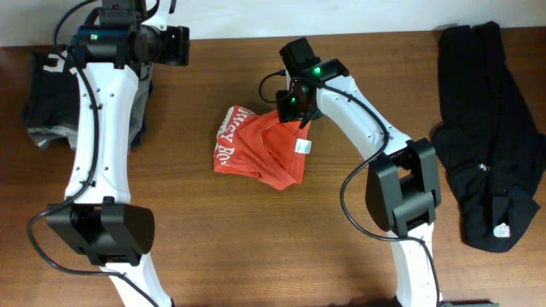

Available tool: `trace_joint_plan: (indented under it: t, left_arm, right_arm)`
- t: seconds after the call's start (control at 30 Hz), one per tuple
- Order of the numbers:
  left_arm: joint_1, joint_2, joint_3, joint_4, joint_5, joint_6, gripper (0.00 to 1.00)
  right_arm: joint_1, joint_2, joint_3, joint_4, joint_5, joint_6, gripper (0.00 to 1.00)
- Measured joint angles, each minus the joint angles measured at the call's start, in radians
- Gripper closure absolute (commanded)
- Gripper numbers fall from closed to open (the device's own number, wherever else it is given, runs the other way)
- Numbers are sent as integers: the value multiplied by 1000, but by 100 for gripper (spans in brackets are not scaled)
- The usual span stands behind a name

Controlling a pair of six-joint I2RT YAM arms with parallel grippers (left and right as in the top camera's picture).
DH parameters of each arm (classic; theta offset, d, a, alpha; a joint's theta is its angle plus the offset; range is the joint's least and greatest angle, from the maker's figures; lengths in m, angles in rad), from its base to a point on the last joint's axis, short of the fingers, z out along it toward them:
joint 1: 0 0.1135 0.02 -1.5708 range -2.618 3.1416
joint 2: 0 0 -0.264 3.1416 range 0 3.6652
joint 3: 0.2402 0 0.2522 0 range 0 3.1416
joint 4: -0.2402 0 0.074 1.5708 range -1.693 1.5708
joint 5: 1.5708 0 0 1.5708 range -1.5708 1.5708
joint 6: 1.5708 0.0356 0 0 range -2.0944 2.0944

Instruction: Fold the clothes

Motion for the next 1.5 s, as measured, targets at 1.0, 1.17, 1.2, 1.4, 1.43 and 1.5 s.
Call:
trace_joint_plan:
  t: [1.0, 1.17, 1.2, 1.4, 1.43, 1.5]
  left_arm:
    - [0, 0, 0, 0, 0, 0, 29]
    - [-5, 0, 0, 0, 10, 12, 29]
    - [-8, 0, 0, -1, 21, 23, 29]
    - [-97, 4, 0, -35, 69, 63, 29]
    - [-122, 7, 0, -46, 74, 67, 29]
    - [-187, 22, 0, -70, 80, 76, 29]
  right_arm:
    - [-279, 64, 26, -129, -288, -114, 39]
    - [-287, -13, 29, -156, -341, -139, 32]
    - [-291, -30, 35, -161, -343, -140, 29]
    - [-380, -142, 142, -201, -308, -152, 18]
    - [-402, -153, 156, -209, -304, -154, 17]
    - [-449, -165, 177, -219, -296, -156, 16]
